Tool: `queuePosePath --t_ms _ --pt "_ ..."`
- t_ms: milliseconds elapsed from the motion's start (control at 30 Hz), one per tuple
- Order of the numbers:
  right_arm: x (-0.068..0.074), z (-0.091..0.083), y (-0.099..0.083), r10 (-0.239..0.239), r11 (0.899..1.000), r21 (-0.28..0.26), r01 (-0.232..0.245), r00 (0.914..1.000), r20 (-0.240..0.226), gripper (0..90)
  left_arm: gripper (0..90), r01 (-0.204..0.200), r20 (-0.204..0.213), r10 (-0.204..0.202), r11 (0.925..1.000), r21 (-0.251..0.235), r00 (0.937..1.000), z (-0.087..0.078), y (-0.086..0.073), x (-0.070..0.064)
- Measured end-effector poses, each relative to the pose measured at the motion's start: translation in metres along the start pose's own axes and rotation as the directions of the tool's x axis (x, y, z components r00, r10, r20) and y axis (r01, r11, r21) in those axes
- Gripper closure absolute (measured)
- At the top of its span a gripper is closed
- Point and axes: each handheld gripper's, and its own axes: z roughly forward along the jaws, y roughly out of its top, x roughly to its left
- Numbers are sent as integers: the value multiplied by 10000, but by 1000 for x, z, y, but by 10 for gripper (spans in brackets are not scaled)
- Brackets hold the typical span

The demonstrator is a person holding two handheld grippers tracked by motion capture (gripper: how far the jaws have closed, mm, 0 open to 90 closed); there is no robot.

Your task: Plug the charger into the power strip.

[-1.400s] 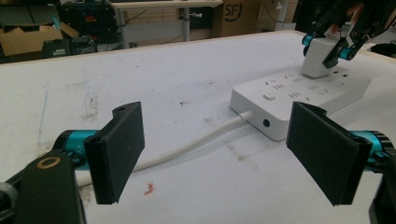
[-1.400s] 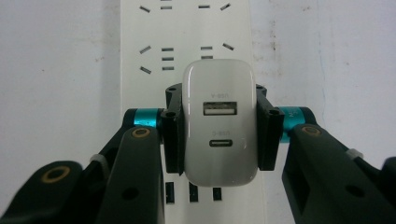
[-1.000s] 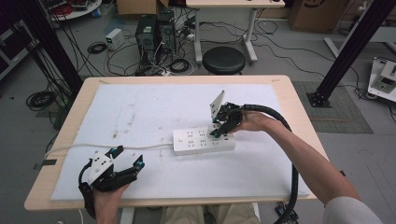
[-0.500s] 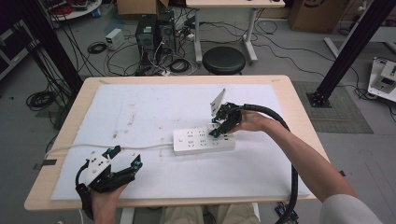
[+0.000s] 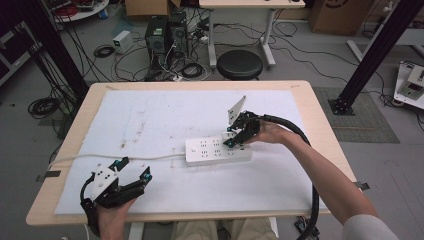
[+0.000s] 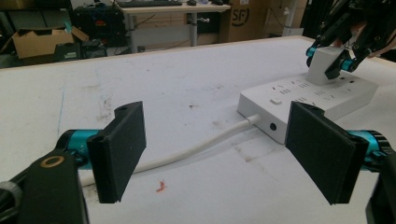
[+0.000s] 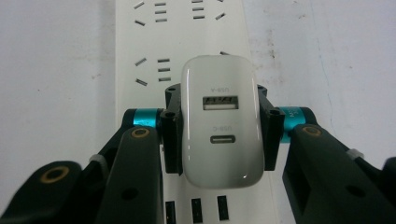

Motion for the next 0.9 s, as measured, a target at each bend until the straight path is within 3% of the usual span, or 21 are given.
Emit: queuePosePath --t_ms 433,500,600,633,667,900 --pt "-2 -1 2 -313 9995 15 314 9995 -102 616 206 117 -72 -117 9999 -52 9999 -1 -2 6" --pt "-1 -2 2 -327 9994 -124 327 9995 -11 523 206 119 -82 -119 9999 -50 9999 -2 -3 6" --pt "-2 -3 3 -236 9995 -192 236 9997 16 500 206 105 -83 -106 9999 -45 9999 -2 -3 7" --pt "-3 -7 2 -26 9992 -411 32 9999 138 370 206 116 -100 -117 9999 -45 9999 -2 -3 6" --pt "-3 -8 2 80 9990 -440 -73 9999 144 328 206 116 -100 -117 9999 -45 9999 -2 -3 6" --pt "1 -11 2 165 9997 -186 -164 9999 41 238 206 111 -115 -112 9999 -69 9999 -2 -3 7"
